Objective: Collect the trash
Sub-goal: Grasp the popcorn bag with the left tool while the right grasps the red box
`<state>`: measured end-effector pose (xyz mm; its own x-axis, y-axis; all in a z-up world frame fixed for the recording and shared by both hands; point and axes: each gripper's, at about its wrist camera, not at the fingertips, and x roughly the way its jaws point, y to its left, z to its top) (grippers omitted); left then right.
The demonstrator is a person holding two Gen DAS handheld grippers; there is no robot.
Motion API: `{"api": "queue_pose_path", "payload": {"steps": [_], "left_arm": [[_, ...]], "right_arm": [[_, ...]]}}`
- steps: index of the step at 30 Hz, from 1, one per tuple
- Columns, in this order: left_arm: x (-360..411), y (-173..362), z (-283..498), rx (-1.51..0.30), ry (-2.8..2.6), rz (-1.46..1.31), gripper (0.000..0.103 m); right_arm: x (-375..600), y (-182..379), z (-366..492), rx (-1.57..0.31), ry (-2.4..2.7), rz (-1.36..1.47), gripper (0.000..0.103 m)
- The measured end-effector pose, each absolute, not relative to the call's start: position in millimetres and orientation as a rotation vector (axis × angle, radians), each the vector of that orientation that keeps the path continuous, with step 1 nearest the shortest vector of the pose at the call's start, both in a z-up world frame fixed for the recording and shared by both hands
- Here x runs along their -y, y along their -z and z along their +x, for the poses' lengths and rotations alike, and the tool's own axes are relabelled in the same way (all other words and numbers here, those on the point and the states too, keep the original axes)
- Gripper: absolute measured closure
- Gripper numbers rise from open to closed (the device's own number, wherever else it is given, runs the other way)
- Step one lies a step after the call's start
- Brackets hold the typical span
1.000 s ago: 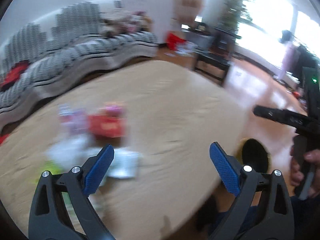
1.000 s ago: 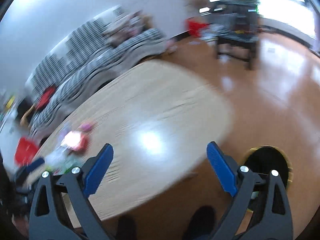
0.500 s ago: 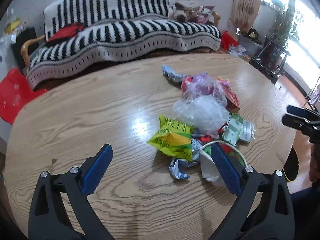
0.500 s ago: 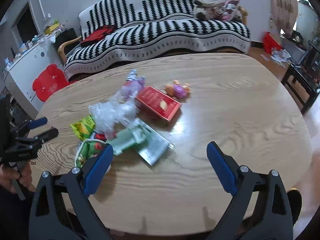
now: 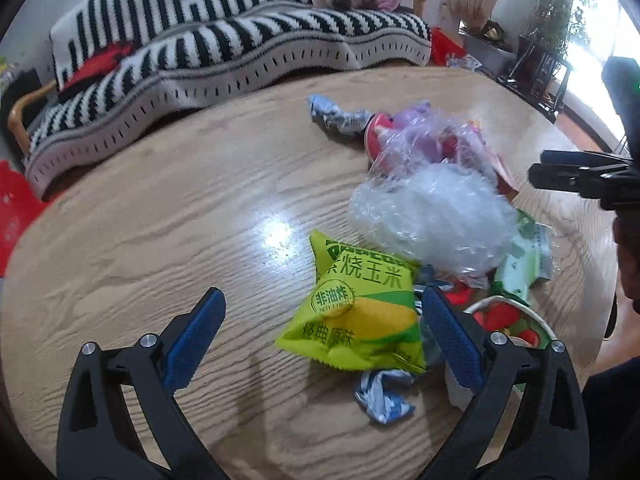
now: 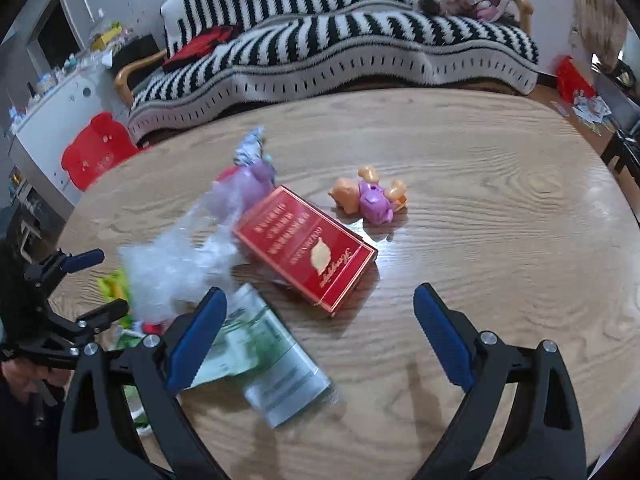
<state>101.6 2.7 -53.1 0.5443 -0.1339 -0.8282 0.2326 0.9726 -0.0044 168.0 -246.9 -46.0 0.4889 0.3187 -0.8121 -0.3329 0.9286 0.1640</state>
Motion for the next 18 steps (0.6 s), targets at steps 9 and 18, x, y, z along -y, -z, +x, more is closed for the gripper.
{"api": "queue_pose_path", "payload": {"steps": [9, 18], "left_arm": [[-5.5, 64.2, 114.6, -0.979, 0.269, 0.074, 0.007], [-14.4, 66.8, 117.7, -0.974, 0.283, 0.053, 0.034]], "right_arm": [[218.8, 66.4, 189.9, -0.957, -0.509, -0.130, 0.010], [232.2, 70.8, 209.8, -0.931, -0.531, -0.049, 0.009]]}}
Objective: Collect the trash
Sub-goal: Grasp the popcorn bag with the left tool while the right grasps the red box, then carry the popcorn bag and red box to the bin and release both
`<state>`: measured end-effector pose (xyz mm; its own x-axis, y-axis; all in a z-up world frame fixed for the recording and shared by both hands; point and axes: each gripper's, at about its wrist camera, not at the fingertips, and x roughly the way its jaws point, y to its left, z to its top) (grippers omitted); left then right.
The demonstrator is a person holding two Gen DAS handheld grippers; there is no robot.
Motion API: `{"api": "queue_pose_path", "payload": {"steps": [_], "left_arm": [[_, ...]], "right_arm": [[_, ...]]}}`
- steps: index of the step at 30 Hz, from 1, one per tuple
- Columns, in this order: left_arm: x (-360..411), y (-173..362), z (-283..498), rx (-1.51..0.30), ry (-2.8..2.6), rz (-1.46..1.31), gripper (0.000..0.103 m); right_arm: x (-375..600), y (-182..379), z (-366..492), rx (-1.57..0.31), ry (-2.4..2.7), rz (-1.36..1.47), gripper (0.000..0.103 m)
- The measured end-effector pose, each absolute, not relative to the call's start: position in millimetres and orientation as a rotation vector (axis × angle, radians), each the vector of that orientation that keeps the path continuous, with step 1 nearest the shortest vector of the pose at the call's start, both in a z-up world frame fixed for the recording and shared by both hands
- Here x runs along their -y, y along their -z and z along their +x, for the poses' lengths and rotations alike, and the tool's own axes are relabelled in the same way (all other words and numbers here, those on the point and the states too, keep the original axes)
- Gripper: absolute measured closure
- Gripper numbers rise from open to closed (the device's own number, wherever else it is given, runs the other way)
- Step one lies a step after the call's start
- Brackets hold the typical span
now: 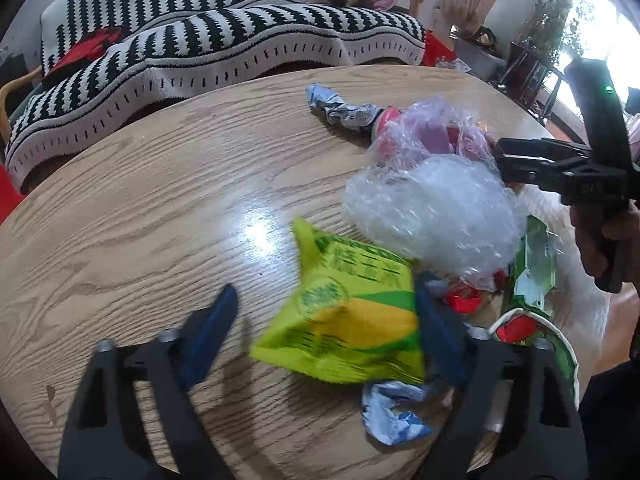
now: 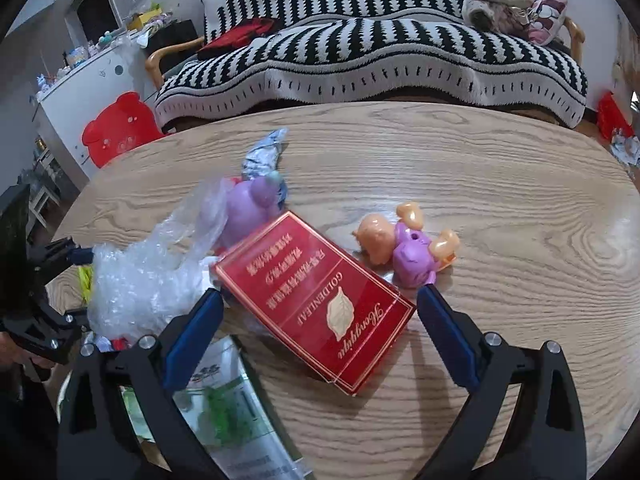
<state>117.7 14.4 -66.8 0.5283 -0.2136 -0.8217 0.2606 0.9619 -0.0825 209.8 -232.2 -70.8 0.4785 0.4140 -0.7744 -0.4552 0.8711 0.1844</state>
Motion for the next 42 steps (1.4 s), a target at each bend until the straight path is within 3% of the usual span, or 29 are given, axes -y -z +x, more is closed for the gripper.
{"api": "queue_pose_path", "payload": {"steps": [2, 5, 9, 28, 36, 42], "left_arm": [[-14.0, 66.0, 117.5, -0.974, 0.283, 0.054, 0.039], [-14.1, 60.3, 115.8, -0.961, 0.282, 0.053, 0.041], [-19.0, 47.2, 112.5, -0.927, 0.266, 0.042, 0.042], [-45.1, 7.2, 91.6, -0.893, 0.144, -0.075, 0.042], [26.2, -12.7, 83.6, -0.876, 0.259, -0.057, 0.042], [121.4, -29.6, 70.8, -0.840, 0.420, -0.032, 0.042]], "right_arm": [[232.4, 74.0, 208.9, -0.938, -0.538, -0.050, 0.010], [230.1, 73.8, 204.5, -0.939, -0.545, -0.056, 0.033], [227.2, 67.0, 194.6, -0.925, -0.555, -0.070, 0.038], [276.1, 20.9, 132.0, -0.885, -0.427, -0.029, 0.041], [345.2, -7.1, 87.5, -0.861, -0.311, 0.084, 0.041], [411.6, -24.2, 44.7, -0.821, -0.207, 0.161, 0.041]]}}
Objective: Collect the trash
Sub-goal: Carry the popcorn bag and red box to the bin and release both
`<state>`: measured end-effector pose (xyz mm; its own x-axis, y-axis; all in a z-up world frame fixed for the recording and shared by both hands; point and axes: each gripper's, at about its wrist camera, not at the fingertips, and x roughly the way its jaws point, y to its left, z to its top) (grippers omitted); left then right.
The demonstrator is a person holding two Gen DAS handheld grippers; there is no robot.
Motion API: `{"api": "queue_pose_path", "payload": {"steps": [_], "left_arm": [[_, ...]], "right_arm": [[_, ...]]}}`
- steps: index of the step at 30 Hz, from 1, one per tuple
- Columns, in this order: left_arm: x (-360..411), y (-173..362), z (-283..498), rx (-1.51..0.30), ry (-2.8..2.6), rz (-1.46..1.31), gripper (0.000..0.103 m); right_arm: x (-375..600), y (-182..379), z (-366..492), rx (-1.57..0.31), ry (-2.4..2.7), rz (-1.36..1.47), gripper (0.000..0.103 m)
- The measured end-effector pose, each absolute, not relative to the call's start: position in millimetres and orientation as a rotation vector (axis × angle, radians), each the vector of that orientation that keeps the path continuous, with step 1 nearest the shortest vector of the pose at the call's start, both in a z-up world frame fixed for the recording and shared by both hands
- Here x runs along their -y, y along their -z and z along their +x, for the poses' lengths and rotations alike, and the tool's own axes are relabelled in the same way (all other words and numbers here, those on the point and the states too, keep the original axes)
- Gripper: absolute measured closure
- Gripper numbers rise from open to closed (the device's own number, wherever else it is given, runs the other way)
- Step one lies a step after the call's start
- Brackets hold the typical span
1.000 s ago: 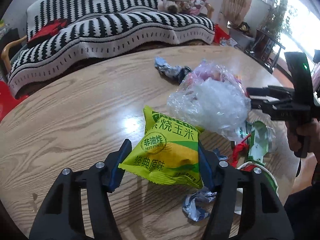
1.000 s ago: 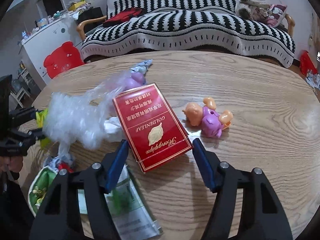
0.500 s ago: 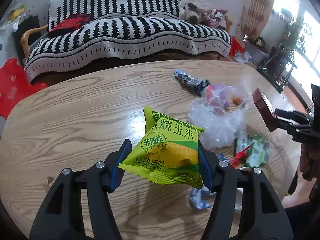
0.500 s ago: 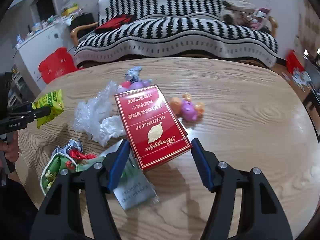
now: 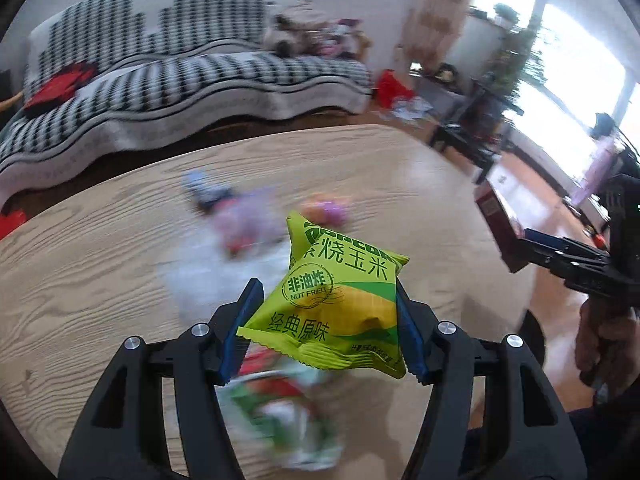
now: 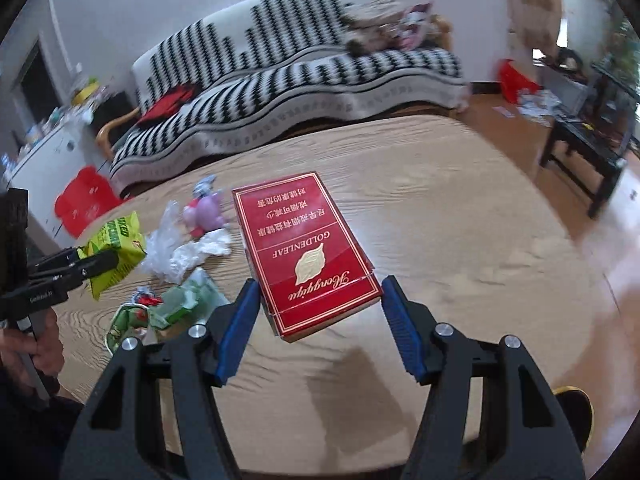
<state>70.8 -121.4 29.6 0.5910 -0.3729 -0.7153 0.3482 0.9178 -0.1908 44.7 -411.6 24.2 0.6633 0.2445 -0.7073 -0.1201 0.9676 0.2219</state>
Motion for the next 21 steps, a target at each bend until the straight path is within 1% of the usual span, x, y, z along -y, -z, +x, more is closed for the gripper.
{"api": "queue_pose_path", "payload": {"steps": [6, 10, 15, 21], "left_arm": [[229.7, -25.2, 57.0, -0.845, 0.591, 0.035, 0.042], [307.0, -12.0, 42.2, -0.854, 0.715, 0.085, 0.042], [401.9, 19.7, 21.0, -0.895, 0.853, 0.158, 0.042], [488.1, 60.2, -9.7, -0.948, 1.011, 0.224, 0.042]], "right_arm": [[493.5, -20.3, -10.3, -0.807, -0.053, 0.280, 0.042], [553.5, -9.0, -51.9, -0.797, 0.061, 0.368, 0.042], [629.4, 18.4, -103.5, -0.821, 0.241, 0.506, 0.042], [694.4, 54.4, -149.3, -0.875, 0.432, 0.630, 0.042]]}}
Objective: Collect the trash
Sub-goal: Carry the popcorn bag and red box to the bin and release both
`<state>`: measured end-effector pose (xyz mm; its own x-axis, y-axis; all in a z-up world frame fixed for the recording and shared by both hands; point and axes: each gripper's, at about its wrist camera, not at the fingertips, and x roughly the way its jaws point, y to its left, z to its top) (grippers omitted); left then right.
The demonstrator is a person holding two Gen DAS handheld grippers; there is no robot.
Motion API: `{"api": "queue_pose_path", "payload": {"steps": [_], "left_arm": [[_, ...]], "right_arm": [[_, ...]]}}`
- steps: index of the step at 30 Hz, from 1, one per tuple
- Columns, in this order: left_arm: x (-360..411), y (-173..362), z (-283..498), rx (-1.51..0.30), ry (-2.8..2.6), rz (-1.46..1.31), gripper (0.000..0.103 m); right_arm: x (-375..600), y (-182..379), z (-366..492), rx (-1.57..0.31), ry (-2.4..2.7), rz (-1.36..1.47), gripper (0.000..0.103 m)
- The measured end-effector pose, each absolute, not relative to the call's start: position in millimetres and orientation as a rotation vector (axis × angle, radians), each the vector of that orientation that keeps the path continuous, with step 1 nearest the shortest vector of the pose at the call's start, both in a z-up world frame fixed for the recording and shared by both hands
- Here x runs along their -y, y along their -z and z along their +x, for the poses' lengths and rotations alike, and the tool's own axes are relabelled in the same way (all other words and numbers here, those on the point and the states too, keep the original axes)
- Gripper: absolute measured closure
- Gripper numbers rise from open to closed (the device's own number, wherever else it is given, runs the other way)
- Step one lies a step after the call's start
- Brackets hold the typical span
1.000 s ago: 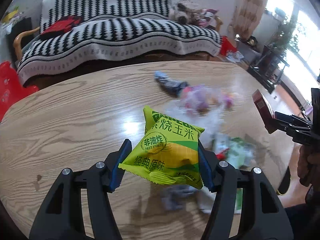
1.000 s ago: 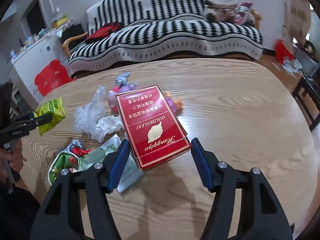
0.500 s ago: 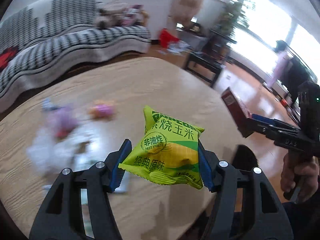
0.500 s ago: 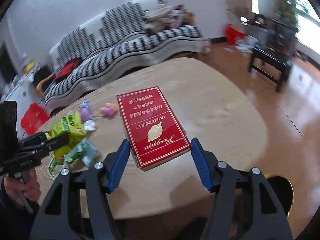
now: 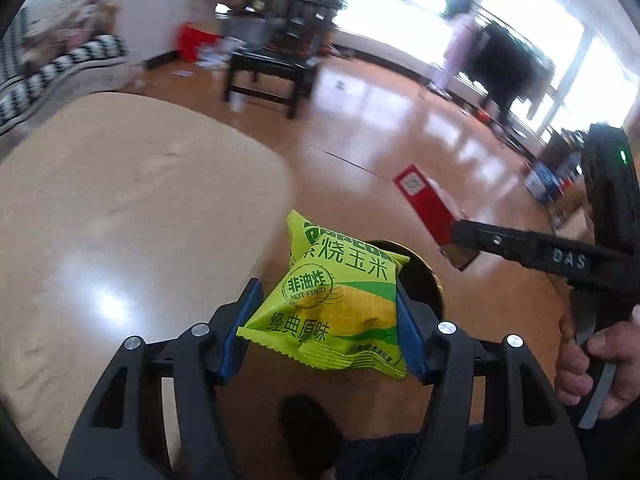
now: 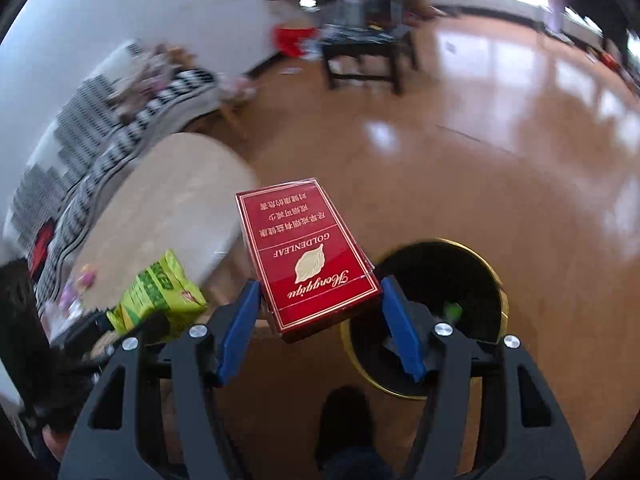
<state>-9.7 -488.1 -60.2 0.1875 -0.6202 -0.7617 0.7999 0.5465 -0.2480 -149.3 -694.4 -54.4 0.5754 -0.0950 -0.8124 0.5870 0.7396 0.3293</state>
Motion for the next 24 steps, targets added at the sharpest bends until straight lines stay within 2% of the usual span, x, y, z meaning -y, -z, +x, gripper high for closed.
{"api": "queue_pose_path", "payload": {"steps": [10, 20, 22, 23, 24], "left_arm": [[562.2, 115.3, -33.6, -1.014, 1.118, 0.321, 0.042], [576.3, 134.3, -35.3, -1.049, 1.133, 0.323, 0.042], [578.6, 135.2, -35.0, -1.065, 1.147, 0.326, 0.029], [579.0, 135.9, -36.1, -1.063, 1.143, 0.328, 0.018], [578.3, 135.8, -37.1, -1.050, 1.138, 0.336, 0.017]], "right_arm": [[736.7, 85.0, -181.9, -0.923, 0.552, 0.748, 0.042], [739.2, 86.3, -174.6, -0.938, 0.581, 0.755, 0.042], [739.3, 87.2, -172.6, -0.952, 0.594, 0.766, 0.023], [739.0, 87.0, -170.6, -0.950, 0.598, 0.767, 0.013], [738.9, 86.0, -170.5, -0.944, 0.603, 0.765, 0.013]]}}
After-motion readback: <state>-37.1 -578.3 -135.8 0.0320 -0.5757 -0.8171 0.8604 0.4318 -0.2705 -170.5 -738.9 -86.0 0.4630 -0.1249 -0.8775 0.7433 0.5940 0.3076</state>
